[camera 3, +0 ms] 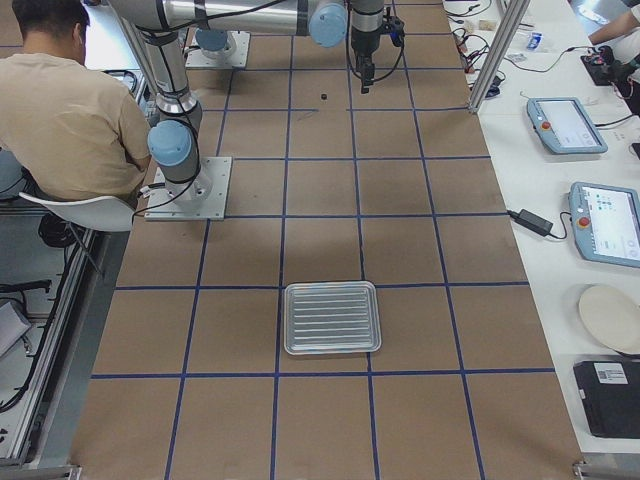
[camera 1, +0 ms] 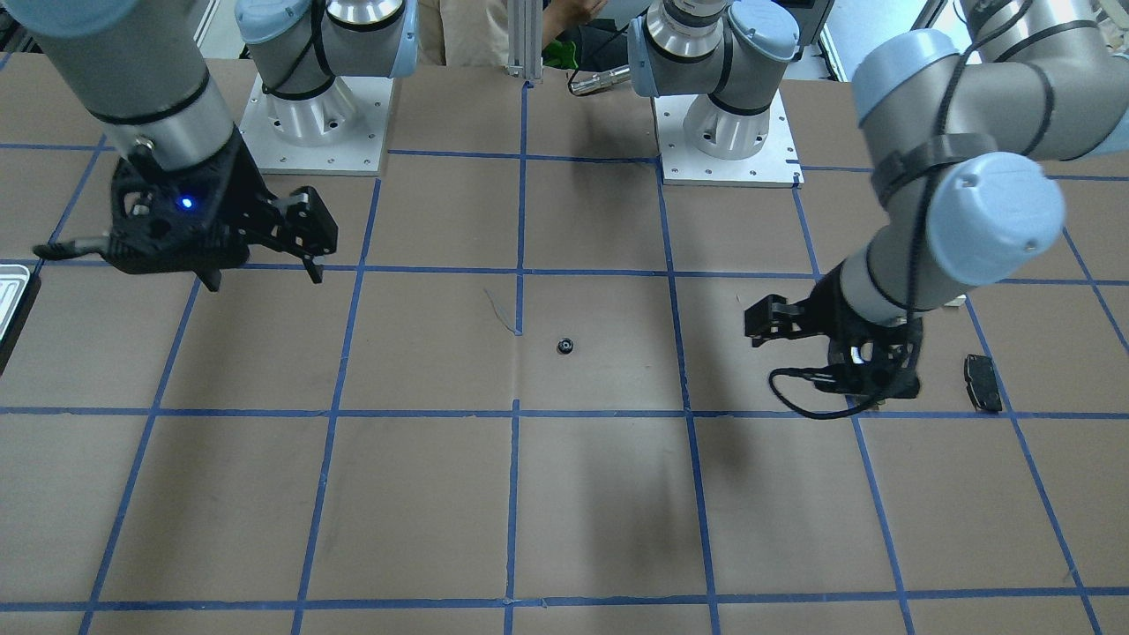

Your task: Place bearing gear from tray to pile

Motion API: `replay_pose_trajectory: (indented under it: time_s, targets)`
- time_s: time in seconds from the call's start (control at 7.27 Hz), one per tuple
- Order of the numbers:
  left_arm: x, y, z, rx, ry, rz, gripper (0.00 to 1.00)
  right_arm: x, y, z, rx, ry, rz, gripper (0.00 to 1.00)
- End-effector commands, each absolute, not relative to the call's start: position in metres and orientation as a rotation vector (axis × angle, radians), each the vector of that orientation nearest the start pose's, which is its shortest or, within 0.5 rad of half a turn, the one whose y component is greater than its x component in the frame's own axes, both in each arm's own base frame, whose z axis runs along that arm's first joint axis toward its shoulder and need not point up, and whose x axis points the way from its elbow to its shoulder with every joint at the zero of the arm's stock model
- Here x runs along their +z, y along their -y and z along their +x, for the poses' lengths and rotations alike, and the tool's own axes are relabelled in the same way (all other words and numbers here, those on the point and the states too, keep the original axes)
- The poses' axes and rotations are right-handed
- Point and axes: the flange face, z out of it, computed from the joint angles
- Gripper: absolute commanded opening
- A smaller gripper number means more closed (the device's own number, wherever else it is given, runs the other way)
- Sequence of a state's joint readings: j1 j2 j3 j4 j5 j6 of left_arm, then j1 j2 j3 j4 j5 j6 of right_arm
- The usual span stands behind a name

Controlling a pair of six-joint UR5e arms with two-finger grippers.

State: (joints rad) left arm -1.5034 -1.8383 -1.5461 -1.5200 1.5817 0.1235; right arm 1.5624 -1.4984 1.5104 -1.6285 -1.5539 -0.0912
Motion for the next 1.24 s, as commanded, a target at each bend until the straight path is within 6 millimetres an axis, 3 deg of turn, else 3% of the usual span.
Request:
replay_pose_trajectory:
  time_s: [0.0,0.28,0.55,0.83,1.1]
  targets:
    - [0.329,0.562,-0.189,0.222,-3.118,0.048,1.0,0.491,0.518,0.103,-0.019,-3.116,0.013,1.0]
    - [0.281,0.532,-0.236,0.102,-3.126,0.005,1.0,0.488,0.516,0.111,-0.051,-3.131,0.103,1.0]
    - [0.235,0.5,-0.265,0.05,-3.151,-0.044,1.0,0.494,0.507,0.143,-0.062,-3.129,0.067,1.0]
    - [0.212,0.486,-0.286,0.049,-3.154,-0.027,1.0,0.492,0.513,0.138,-0.061,-3.115,0.073,1.0]
    - [0.206,0.478,-0.297,0.065,-3.15,0.002,0.97,0.487,0.512,0.134,-0.052,-3.127,0.084,1.0]
